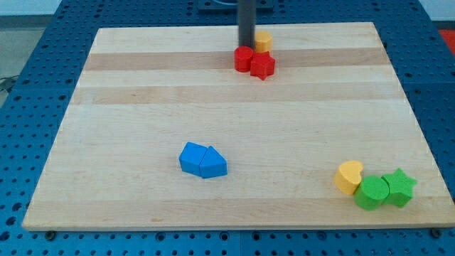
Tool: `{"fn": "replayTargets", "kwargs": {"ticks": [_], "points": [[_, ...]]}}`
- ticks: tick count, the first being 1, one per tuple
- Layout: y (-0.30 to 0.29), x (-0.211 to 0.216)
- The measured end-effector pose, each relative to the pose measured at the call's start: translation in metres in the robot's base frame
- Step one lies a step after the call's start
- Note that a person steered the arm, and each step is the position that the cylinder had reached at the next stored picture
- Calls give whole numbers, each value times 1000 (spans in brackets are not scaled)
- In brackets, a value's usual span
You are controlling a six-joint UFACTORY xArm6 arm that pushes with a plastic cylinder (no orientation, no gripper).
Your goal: Push the hexagon above the green star
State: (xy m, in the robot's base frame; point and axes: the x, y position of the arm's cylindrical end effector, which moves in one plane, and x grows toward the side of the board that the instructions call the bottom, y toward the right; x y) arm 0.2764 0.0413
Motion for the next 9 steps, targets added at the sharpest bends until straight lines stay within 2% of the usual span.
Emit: {"fn": "replayTargets", "kwargs": {"ticks": [2,3,5,8,9], "points": [[95,50],[97,52],[92,-58],[8,-69],[0,-62]]}}
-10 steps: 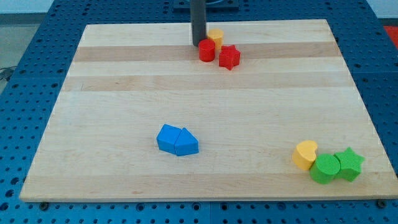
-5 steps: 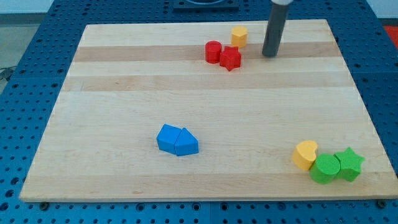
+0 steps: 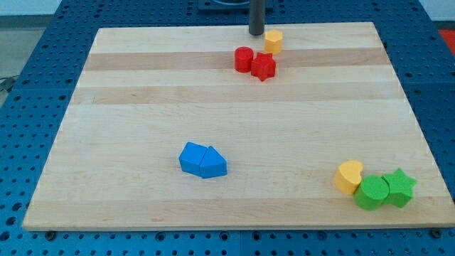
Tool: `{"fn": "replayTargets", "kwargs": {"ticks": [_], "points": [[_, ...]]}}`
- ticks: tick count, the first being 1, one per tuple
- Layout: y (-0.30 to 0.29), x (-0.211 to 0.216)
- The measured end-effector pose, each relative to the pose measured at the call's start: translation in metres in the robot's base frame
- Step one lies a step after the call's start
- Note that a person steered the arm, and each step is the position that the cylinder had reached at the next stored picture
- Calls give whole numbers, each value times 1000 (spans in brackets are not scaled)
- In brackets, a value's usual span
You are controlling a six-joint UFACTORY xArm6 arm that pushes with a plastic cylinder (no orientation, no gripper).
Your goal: Push the hexagon above the green star
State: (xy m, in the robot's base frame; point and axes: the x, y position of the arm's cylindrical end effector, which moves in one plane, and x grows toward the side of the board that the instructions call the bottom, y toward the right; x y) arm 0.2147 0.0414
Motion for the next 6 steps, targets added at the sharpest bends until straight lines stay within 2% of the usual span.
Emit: {"fn": "replayTargets", "kwargs": {"ticks": [1,3,4,6], "points": [[39,46],[178,156],[216,199],[218,209]]}}
